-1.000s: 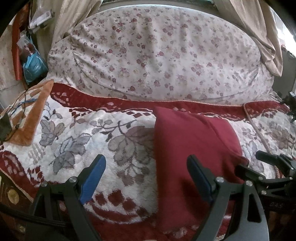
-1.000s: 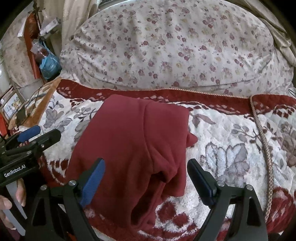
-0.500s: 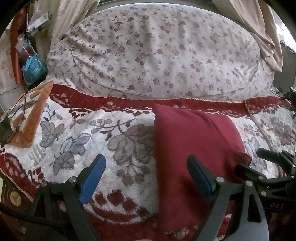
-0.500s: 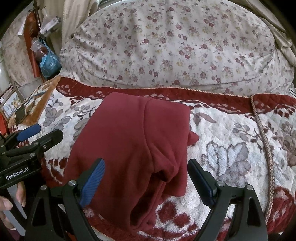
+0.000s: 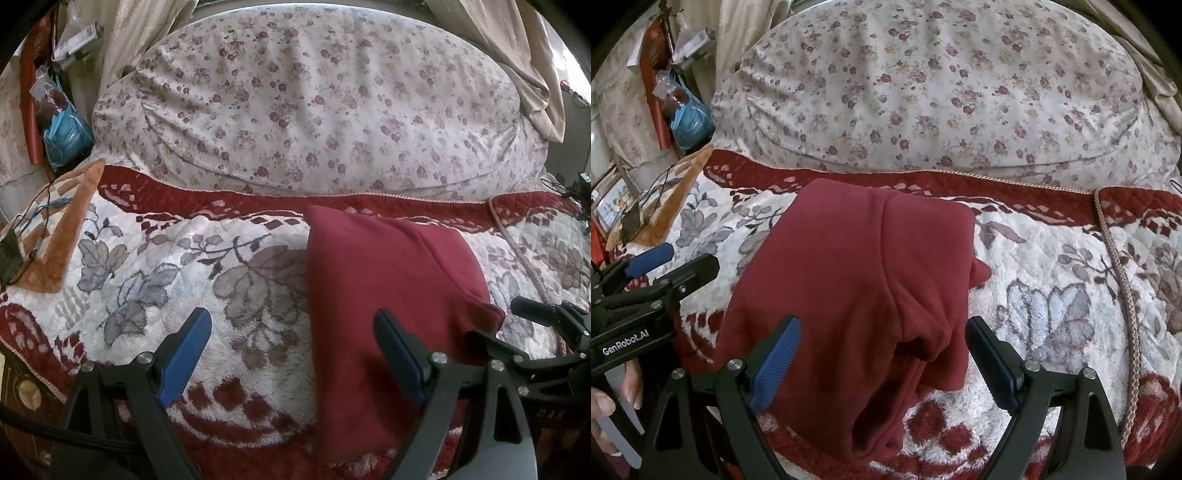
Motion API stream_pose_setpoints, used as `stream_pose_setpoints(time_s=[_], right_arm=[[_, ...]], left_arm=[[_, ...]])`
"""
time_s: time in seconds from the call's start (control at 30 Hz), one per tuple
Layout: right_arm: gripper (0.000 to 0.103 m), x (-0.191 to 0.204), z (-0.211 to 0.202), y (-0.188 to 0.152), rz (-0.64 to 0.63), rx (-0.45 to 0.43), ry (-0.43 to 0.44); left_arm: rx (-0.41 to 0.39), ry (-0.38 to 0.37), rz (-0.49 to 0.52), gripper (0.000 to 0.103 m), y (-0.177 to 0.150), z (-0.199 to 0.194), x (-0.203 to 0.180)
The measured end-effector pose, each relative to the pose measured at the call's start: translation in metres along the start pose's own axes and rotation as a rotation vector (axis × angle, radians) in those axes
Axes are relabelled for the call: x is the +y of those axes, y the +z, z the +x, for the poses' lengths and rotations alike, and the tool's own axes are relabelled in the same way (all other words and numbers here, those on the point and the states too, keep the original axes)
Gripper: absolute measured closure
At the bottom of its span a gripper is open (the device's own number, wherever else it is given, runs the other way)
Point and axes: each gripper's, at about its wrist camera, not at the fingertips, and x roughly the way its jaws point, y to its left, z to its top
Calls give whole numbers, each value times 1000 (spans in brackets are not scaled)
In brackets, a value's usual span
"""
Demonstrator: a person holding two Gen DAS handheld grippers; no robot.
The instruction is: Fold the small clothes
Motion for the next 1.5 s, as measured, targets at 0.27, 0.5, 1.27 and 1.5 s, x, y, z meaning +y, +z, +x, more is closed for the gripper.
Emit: stream_pose_setpoints(time_s=[0.27, 0.5, 1.27, 1.5], right_arm=[[10, 1, 4, -1, 0, 15, 0], [10, 3, 8, 0, -5, 27, -1], [10, 3, 16, 6, -13, 42, -14], [10, 2, 19, 6, -9, 49, -19]], left_arm=[[4, -3, 4, 15, -1, 3, -1], [7, -3, 6, 15, -2, 5, -1], [31, -14, 22, 15, -7, 17, -3], [39, -19, 24, 15, -5, 21, -1]])
